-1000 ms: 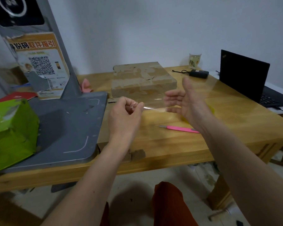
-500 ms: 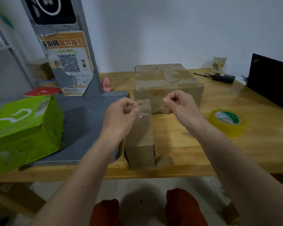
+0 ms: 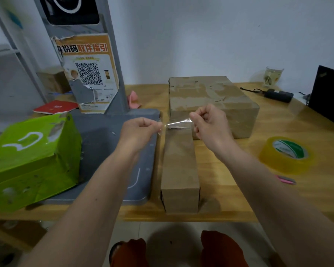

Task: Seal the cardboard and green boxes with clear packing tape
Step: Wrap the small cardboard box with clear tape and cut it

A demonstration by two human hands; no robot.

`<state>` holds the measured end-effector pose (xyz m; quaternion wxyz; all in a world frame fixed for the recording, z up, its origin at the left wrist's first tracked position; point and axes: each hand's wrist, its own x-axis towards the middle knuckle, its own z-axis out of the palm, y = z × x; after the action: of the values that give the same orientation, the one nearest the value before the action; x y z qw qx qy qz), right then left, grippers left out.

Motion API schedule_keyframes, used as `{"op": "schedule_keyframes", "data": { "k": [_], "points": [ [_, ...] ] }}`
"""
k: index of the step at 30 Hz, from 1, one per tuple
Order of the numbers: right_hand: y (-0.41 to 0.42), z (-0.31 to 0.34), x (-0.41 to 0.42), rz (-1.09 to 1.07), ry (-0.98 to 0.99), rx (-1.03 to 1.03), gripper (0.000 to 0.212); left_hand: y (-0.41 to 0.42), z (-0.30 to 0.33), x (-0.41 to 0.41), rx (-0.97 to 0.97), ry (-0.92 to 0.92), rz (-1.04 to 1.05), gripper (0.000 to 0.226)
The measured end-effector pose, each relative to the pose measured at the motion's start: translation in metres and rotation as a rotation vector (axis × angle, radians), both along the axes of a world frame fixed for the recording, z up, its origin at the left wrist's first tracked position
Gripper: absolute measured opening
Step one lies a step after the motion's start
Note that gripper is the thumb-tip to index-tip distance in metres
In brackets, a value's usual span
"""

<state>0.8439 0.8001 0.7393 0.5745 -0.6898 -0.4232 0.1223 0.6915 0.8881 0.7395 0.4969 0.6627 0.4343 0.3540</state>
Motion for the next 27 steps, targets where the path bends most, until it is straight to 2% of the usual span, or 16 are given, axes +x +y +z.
{"op": "schedule_keyframes", "data": {
  "k": [8, 12, 18, 27],
  "points": [
    [0.024, -0.008, 0.011, -0.049, 0.147, 0.018, 0.016, 0.02, -0.005, 0.02, -0.012, -0.116, -0.016, 0.017],
    [0.034, -0.012, 0.016, -0.078, 0.192, 0.022, 0.019, 0.028, -0.008, 0.03, 0.094, -0.012, 0.031, 0.022],
    [0.041, -0.02, 0.023, -0.119, 0.195, -0.025, 0.02, 0.037, -0.008, 0.039, 0.115, 0.15, 0.021, 0.037],
    [0.039, -0.026, 0.032, -0.14, 0.184, -0.04, 0.021, 0.037, -0.015, 0.047, 0.146, 0.112, 0.041, 0.009]
  ]
}}
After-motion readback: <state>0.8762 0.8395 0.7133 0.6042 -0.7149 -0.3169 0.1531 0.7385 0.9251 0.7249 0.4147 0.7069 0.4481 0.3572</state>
